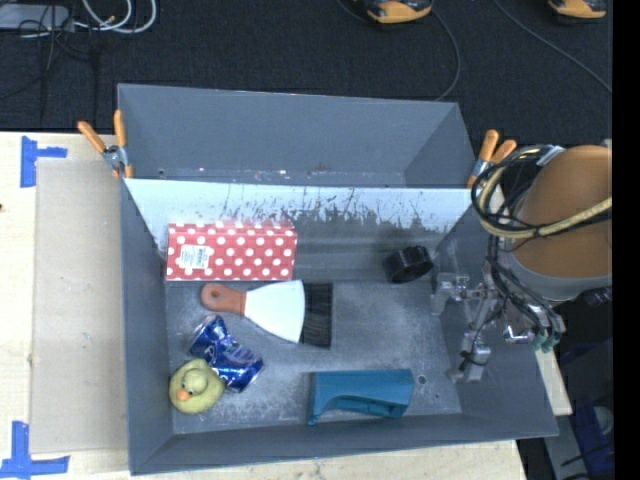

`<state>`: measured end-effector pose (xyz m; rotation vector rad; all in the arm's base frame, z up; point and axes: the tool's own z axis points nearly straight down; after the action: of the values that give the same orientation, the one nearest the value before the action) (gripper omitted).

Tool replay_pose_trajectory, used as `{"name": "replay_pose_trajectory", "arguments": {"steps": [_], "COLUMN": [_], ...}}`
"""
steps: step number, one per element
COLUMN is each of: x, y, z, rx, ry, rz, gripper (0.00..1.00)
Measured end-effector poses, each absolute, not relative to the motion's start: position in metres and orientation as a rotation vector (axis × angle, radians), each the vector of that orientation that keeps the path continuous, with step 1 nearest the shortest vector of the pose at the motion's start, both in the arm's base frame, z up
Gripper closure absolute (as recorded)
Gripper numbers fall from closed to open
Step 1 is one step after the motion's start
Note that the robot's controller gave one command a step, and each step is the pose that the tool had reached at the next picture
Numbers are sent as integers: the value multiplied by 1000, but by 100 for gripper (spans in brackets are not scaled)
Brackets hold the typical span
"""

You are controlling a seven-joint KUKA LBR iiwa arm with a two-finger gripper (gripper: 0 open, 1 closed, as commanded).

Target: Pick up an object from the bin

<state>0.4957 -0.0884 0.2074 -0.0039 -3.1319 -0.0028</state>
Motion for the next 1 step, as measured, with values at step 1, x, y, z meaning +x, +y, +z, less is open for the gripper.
{"name": "replay_pose_trajectory", "arguments": {"steps": [1], "x": [497], "y": [-88], "z": [212], "rx": [1], "ry": [-3139], "rz": [-1], "gripper": [0]}}
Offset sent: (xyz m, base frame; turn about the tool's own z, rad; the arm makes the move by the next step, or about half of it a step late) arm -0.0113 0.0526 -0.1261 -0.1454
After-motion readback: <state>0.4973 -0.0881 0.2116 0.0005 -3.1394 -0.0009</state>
